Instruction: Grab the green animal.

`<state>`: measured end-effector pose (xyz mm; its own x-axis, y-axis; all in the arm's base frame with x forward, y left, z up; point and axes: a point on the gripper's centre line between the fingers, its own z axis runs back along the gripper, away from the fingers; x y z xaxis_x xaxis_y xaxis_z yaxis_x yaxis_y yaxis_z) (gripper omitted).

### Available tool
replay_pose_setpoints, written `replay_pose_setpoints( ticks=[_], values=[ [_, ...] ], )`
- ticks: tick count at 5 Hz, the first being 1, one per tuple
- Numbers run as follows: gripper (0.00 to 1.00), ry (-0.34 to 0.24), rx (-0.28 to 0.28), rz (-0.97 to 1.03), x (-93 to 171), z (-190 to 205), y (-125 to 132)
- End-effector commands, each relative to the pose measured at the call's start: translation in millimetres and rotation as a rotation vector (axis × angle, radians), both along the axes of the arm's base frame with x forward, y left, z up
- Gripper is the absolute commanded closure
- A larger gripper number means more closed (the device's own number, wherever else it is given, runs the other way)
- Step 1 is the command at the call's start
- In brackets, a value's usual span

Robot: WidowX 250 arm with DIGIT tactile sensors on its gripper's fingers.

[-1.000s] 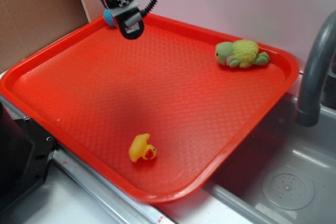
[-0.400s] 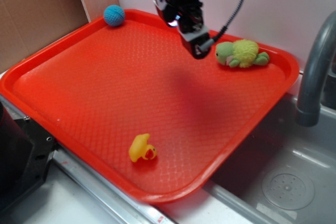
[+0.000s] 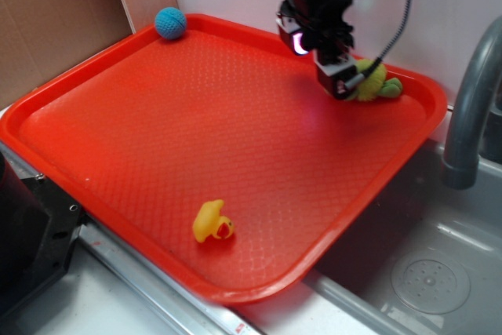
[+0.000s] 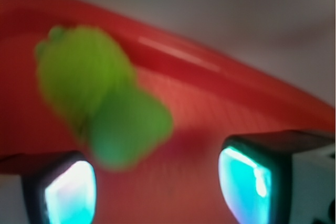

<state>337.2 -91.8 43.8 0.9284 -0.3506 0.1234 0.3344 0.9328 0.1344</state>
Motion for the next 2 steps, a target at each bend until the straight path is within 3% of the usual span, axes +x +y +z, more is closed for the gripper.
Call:
replay_pose_setpoints(
  ticks=[1, 2],
  values=[
    [1.0, 0.004, -0.141, -0.087, 13.0, 9.4, -25.1],
    [1.0, 0.036, -0.121, -0.075, -9.4, 33.6, -5.2]
  ],
)
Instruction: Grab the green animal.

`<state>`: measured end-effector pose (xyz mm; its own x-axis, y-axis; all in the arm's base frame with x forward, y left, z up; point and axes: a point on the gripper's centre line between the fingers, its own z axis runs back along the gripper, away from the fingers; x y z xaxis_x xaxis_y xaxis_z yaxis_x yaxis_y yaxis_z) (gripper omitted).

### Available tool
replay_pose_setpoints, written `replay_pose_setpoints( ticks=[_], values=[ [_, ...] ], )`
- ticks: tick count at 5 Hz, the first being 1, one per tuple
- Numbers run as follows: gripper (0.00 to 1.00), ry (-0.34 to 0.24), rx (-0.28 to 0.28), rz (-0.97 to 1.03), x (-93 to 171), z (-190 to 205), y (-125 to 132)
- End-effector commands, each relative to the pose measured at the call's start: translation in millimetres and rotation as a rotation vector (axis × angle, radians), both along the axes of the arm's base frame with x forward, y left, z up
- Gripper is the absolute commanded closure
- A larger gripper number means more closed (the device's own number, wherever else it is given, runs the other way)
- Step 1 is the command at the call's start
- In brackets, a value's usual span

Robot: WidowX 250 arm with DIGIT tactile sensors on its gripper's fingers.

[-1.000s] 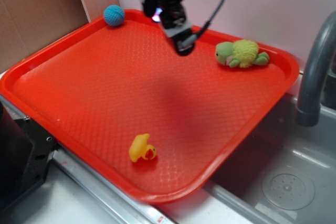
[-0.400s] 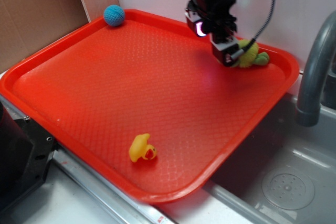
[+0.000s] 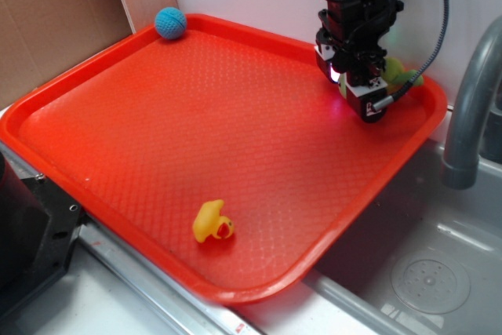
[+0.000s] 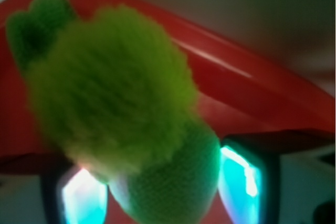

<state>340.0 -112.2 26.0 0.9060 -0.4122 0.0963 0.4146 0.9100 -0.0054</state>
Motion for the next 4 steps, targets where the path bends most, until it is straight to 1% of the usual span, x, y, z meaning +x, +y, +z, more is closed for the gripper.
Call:
replay_pose_setpoints(
  ticks=[1, 2, 3, 4],
  values=[
    [1.0, 0.028, -0.018, 0.071, -49.1, 87.2, 46.9],
    [1.0, 0.078, 0.047, 0.229, -95.1, 122.7, 75.7],
    [1.0, 0.099, 0.014, 0.257, -136.5, 163.7, 99.5],
    [1.0, 0.09, 0.01, 0.3, -162.1, 190.3, 117.9]
  ],
)
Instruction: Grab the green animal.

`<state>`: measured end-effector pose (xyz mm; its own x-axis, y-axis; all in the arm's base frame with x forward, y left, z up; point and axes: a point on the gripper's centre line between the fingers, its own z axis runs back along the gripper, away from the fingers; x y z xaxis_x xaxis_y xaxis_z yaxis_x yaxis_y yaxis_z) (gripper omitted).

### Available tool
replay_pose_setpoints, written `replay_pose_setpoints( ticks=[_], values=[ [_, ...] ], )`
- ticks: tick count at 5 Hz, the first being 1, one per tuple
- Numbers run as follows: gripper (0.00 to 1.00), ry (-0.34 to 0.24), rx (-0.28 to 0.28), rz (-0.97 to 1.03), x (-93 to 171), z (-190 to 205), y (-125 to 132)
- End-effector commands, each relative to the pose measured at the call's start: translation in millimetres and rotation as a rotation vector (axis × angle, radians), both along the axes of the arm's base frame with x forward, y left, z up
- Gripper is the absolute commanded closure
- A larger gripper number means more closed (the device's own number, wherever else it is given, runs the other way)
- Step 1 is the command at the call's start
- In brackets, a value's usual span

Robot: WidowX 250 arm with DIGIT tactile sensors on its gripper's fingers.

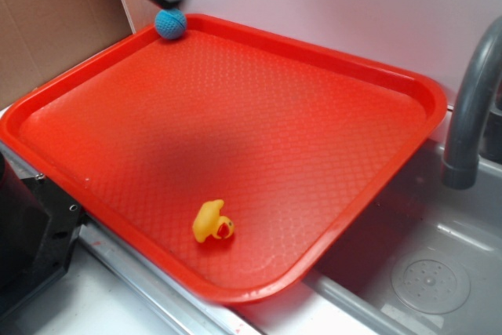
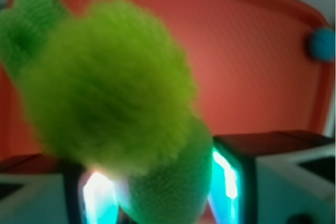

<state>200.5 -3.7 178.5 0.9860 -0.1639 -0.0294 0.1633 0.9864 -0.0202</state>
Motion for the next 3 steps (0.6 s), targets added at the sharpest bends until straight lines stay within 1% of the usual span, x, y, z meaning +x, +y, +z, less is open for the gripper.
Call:
replay_pose_setpoints(
  ticks=[1, 2, 3],
  values=[
    [1.0, -0.036, 0.179, 0.286, -41.0, 51.9, 15.1],
    [1.0, -0.093, 0.218, 0.513, -45.6, 46.3, 17.6],
    [1.0, -0.083, 0.221, 0.604, -44.0, 39.8, 29.9]
  ],
)
